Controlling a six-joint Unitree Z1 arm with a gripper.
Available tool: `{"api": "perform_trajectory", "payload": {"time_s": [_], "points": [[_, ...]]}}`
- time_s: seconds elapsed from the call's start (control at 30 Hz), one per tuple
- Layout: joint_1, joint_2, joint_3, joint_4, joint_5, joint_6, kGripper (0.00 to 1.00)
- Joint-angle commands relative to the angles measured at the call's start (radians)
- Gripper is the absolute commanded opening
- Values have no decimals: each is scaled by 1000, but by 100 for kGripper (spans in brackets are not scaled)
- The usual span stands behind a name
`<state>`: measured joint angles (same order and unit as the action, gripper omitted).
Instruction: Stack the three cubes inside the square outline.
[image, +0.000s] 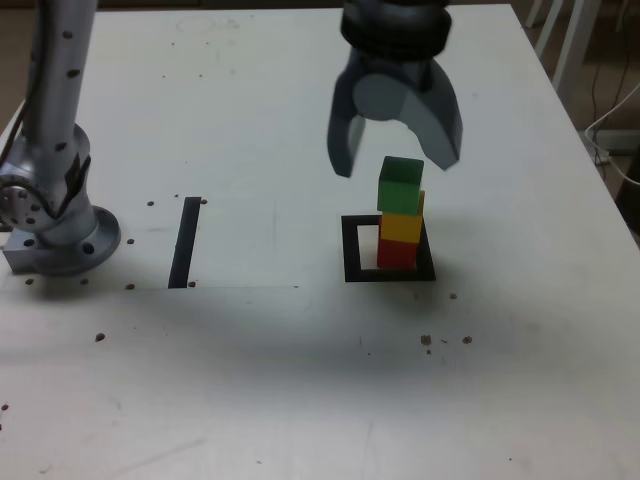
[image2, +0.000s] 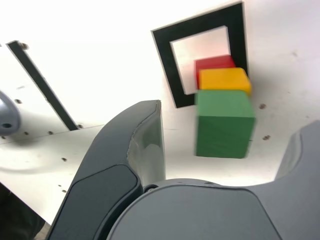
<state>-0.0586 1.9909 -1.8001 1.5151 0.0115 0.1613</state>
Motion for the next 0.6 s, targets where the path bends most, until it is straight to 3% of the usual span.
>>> {"api": "perform_trajectory", "payload": {"time_s": [0.0,0.33,0.57], "points": [[10,-35,33,6,14,-1,99],[69,-173,222,5,62,9,99],[116,-271,402,-40,73,9,100]]}}
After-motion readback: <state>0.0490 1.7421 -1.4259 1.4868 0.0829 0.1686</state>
